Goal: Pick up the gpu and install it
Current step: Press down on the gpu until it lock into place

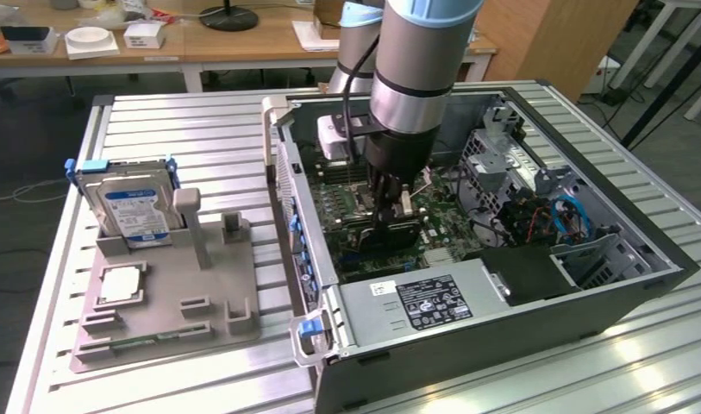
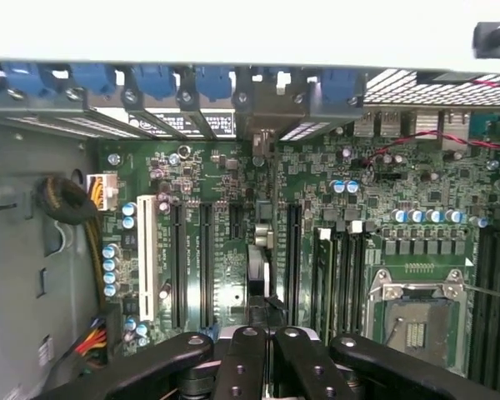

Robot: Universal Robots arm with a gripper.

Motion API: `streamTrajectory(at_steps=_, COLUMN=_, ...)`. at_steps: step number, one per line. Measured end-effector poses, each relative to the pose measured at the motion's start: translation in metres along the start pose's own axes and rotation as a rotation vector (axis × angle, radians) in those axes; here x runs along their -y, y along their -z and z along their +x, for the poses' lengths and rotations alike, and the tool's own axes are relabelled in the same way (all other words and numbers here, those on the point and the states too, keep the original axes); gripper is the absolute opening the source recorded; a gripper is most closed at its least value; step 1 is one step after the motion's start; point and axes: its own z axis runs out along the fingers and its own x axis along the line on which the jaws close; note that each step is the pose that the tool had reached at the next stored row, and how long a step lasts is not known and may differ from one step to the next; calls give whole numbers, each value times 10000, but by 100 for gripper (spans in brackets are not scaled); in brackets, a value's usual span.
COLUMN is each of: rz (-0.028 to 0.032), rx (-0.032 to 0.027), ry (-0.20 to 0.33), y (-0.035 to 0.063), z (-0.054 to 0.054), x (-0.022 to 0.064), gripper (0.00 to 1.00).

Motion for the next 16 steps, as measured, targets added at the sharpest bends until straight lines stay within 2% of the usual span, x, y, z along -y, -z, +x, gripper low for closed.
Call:
streamTrajectory(at_steps=9, rz=-2, rx=-2, ry=0, y=150, z=-4, x=5, gripper=11)
streamTrajectory(at_steps=16, rz=-1, rx=-2, ry=0, y=159, z=-4, x=5, gripper=11)
